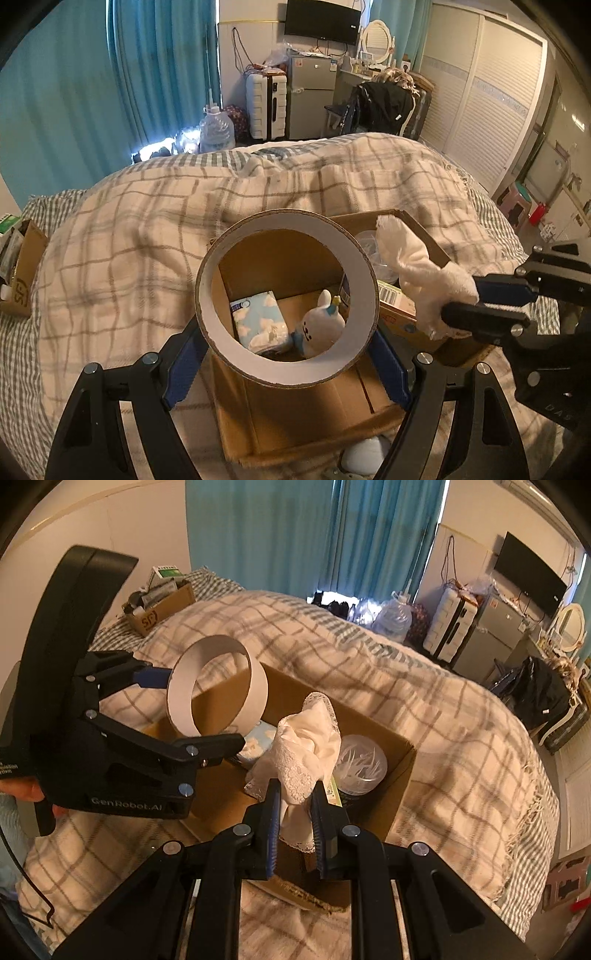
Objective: Organize objects
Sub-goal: 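Drop tape roll and cloth into the box and open both grippers, then grasp the pale green cable with the right gripper and lift it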
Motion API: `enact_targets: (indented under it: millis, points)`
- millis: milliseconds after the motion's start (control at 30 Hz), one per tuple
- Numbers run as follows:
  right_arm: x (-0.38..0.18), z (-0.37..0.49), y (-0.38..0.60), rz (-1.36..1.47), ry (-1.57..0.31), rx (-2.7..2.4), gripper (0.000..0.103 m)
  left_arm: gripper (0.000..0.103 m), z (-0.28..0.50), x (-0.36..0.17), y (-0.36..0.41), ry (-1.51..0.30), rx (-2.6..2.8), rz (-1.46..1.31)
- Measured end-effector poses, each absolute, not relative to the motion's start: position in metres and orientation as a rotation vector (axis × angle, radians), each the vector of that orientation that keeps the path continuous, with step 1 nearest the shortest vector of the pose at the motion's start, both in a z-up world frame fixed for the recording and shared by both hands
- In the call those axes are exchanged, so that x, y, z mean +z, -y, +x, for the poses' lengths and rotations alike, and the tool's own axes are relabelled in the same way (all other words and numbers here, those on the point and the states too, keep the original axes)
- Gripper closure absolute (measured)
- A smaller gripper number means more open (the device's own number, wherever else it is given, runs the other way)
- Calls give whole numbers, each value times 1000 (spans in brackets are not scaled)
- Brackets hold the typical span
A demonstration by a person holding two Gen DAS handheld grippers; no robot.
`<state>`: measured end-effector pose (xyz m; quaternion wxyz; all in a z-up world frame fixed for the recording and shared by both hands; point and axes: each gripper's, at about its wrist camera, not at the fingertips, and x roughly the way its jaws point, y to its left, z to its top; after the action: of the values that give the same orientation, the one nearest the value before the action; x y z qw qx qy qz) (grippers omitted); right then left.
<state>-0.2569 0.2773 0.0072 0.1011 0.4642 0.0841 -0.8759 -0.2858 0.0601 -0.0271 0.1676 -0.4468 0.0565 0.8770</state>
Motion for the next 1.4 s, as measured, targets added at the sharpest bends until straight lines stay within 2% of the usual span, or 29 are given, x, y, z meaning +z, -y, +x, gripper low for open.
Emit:
enact_targets:
  millis: [100,133,200,267,333,433,600,700,933,1167,1300,1400]
  points:
    - [1,-261,-283,1367,-214,-2584,87,20,-288,-28,-60,-150,2500,-1260]
    - [2,-260,-284,1365,-207,-2588,84,19,-288,-28,-60,-152,2499,-1259]
    - [4,-258,-285,1355,-202,-2600,74,19,-286,-27,-60,-162,2501,-1256]
    - [9,-255,-285,1339,-197,-2616,55,18,-285,-25,-61,-178,2507,-1254]
    - [18,-250,-286,1317,-191,-2639,47,13,-282,-21,-62,-192,2525,-1250]
    - [32,-239,-288,1290,-193,-2672,46,6,-273,-10,-57,-193,2565,-1228]
    - [58,-213,-287,1255,-225,-2728,45,4,-245,13,-46,-174,2595,-1205]
    - [77,-191,-279,1223,-259,-2753,40,0,-226,26,-38,-163,2608,-1187]
    - [99,-146,-253,1164,-330,-2780,28,0,-169,40,-11,-117,2623,-1207]
    - [73,-124,-226,1212,-322,-2754,16,0,-120,21,14,-91,2700,-1251]
    - [39,-127,-213,1291,-260,-2678,16,0,-103,-5,28,5,2759,-1283]
    - [0,-136,-202,1391,-254,-2615,16,0,-98,-23,32,4,2789,-1314]
